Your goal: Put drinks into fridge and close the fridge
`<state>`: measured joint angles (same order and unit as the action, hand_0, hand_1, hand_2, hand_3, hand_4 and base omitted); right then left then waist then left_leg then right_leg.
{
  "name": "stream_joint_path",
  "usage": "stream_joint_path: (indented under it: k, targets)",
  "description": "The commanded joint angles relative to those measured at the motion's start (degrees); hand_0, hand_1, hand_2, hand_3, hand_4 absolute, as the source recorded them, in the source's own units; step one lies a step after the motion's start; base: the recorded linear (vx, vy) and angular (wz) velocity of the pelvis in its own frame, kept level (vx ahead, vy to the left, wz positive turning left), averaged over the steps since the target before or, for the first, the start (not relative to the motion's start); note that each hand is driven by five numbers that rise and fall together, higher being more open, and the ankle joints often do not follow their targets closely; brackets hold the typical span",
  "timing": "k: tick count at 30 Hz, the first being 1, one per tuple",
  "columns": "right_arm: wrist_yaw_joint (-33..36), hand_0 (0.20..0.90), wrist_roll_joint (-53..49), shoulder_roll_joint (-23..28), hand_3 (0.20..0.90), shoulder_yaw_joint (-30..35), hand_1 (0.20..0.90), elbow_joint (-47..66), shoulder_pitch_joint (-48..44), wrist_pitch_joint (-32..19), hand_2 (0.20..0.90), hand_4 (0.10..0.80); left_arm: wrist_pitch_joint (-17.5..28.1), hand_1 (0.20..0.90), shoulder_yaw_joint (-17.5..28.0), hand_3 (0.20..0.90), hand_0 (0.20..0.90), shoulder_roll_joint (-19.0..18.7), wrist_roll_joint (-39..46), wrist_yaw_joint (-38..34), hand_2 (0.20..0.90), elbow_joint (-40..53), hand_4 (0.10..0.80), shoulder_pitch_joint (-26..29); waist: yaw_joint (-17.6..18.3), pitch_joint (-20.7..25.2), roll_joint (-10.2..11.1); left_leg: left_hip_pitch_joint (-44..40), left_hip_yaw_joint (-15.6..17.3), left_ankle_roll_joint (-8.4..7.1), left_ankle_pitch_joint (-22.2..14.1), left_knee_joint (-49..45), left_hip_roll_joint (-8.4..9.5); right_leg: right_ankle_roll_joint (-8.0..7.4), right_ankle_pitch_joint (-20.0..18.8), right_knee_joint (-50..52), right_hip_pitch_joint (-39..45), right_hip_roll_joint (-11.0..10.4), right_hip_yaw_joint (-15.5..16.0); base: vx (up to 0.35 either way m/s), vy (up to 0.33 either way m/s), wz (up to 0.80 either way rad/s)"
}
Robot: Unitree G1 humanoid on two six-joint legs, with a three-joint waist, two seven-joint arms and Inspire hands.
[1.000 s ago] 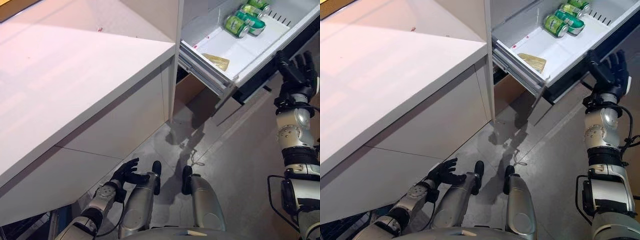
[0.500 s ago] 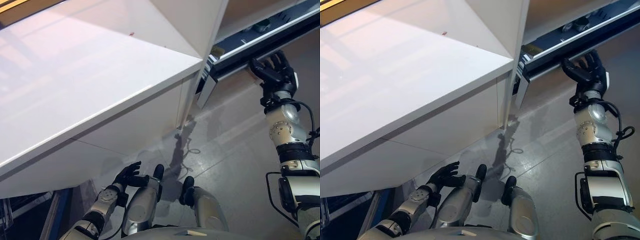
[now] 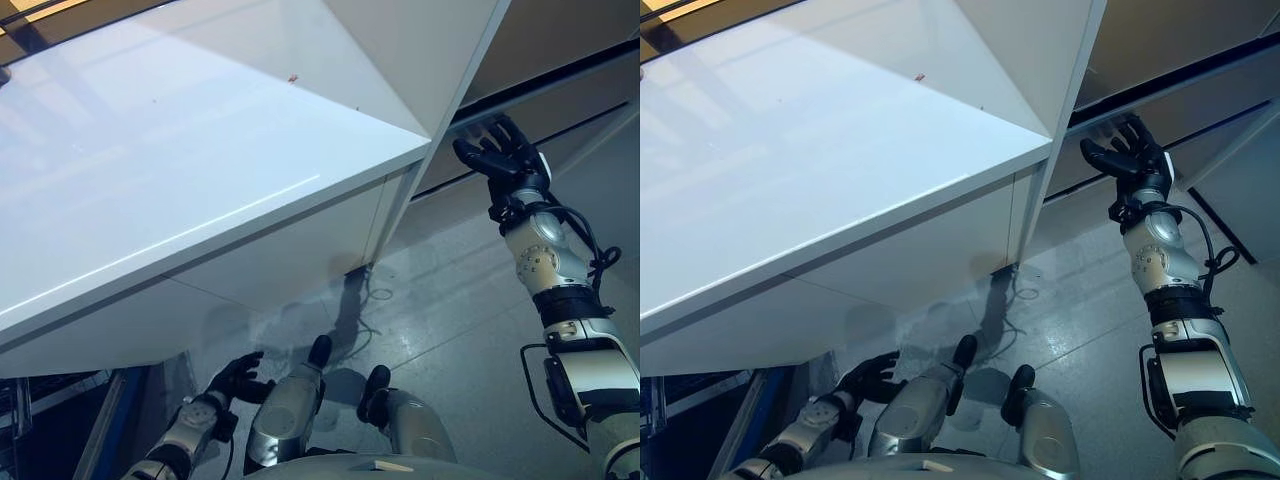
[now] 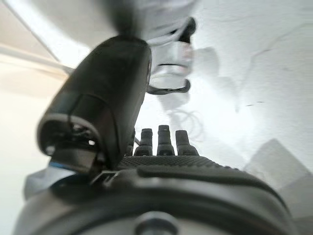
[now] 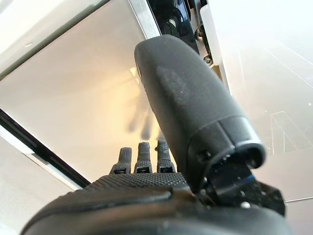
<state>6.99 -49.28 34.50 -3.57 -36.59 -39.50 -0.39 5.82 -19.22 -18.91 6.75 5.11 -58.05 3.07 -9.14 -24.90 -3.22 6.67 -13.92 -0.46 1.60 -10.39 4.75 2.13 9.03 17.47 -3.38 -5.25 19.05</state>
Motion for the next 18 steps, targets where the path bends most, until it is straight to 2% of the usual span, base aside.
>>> stream_joint_path:
  k: [1, 5, 11, 18]
  targets:
    - [-2.97, 0.9, 1.78, 2.29, 0.9, -0.74, 0.9, 3.47, -5.59, -3.64, 0.9, 0.8, 0.48, 0.9, -2.94, 0.9, 0.9, -2.74, -2.03, 1.46, 0.9, 1.11, 0.8, -3.26, -1.61, 6.95, 3.26, -2.66, 6.82, 2.87, -5.29, 0.17, 0.32, -2.16, -2.98, -4.31, 2.25, -0.11, -5.63, -0.029, -0.05, -0.03]
    - [-3.75, 0.9, 2.39, 2.19, 0.9, -0.83, 0.9, 5.16, -2.1, -1.66, 0.9, 0.8, -0.96, 0.9, -2.41, 0.9, 0.9, -2.66, -0.99, 2.55, 0.9, 1.08, 0.8, -3.04, 0.48, 8.72, 4.1, -4.46, 8.91, 2.76, -5.34, 2.1, -0.3, -2.63, -4.19, -7.34, 3.28, 0.96, -7.45, -0.025, -0.033, -0.1]
    - [-5.87, 0.9, 5.9, -0.41, 0.9, -0.55, 0.9, 7.33, 8.04, 2.15, 0.9, 0.8, -3.99, 0.9, -1.2, 0.9, 0.9, -1.21, 3.32, 5.23, 0.9, 0.58, 0.8, -2.56, 4.28, 12.83, 5.03, -7.16, 13.14, 2.31, -4.4, 6.95, -1.83, -3.61, -6.88, -12.53, 4.1, 2.6, -10.95, -0.035, -0.031, -0.36]
    - [-8.88, 0.9, 9.77, -6.1, 0.9, -0.38, 0.9, 5.51, 23.74, 2.26, 0.9, 0.8, -4.13, 0.9, 0.47, 0.9, 0.9, 0.63, 4.43, 7.81, 0.9, -1.02, 0.8, -2.65, 7.93, 16.22, 5.23, -10.02, 18.19, 1.3, -3.29, 11.8, -3.11, -4.5, -9.31, -18.25, 5.63, 3.85, -12.05, -0.057, -0.024, -0.39]
